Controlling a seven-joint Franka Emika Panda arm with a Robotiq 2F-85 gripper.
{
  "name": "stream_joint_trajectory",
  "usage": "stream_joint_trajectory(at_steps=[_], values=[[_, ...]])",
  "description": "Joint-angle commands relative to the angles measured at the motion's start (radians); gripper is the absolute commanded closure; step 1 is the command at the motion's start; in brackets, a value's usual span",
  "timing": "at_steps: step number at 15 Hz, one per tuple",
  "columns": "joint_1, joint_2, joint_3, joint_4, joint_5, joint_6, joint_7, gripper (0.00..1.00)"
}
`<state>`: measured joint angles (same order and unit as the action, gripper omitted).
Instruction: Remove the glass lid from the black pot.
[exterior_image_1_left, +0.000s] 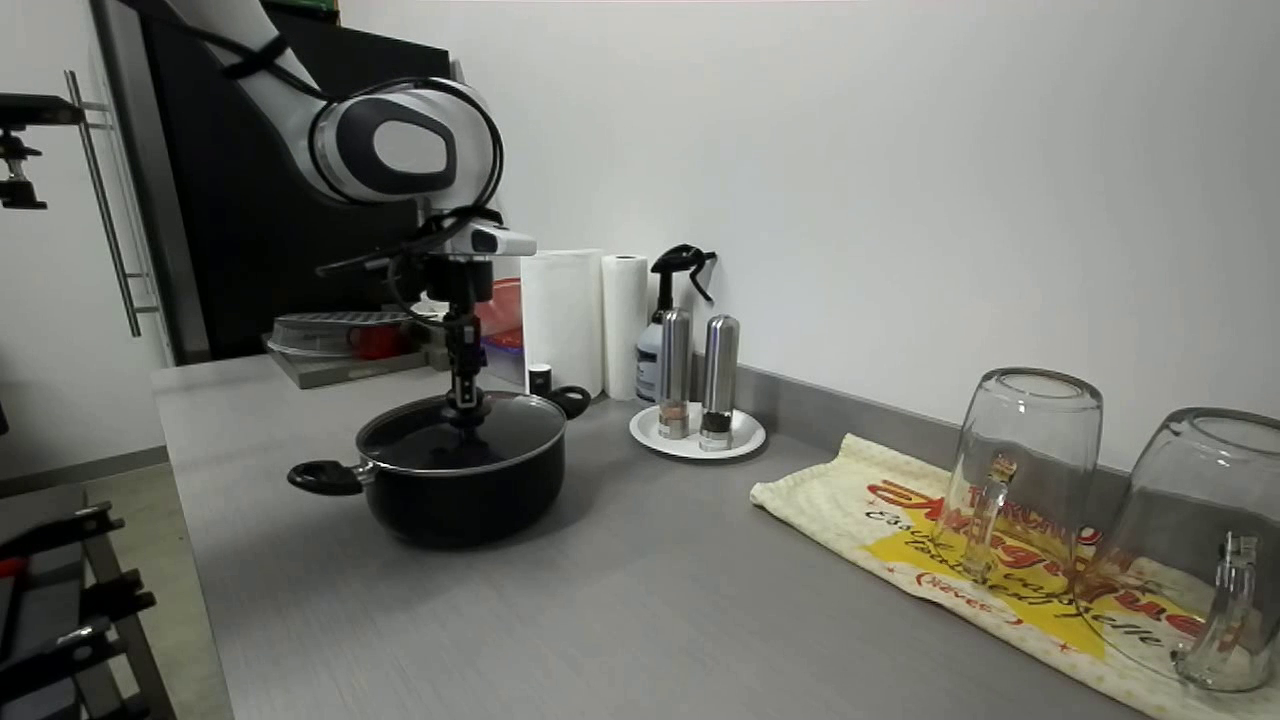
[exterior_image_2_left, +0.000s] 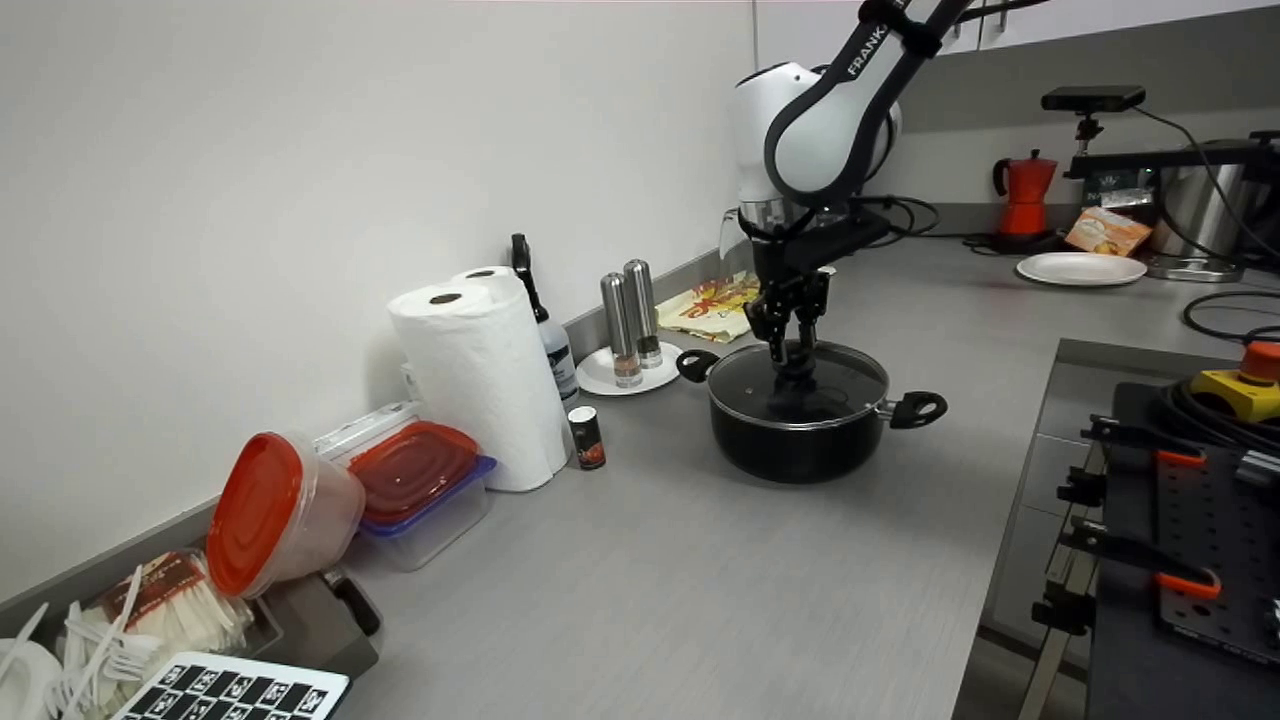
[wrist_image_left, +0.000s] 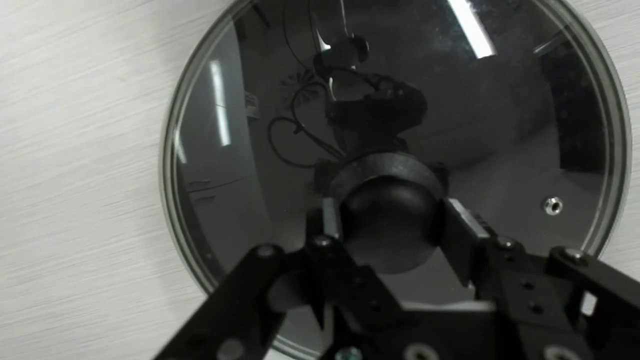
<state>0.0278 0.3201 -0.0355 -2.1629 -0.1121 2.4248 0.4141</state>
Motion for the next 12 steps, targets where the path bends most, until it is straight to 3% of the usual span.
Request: stream_joint_trajectory(at_steps=[1, 12], values=[[0.014, 0.013, -0.011, 0.031, 0.029, -0.041, -0.006, 0.75], [0.055, -0.139, 0.018, 0.05, 0.01, -0.105, -0.014, 0.75]])
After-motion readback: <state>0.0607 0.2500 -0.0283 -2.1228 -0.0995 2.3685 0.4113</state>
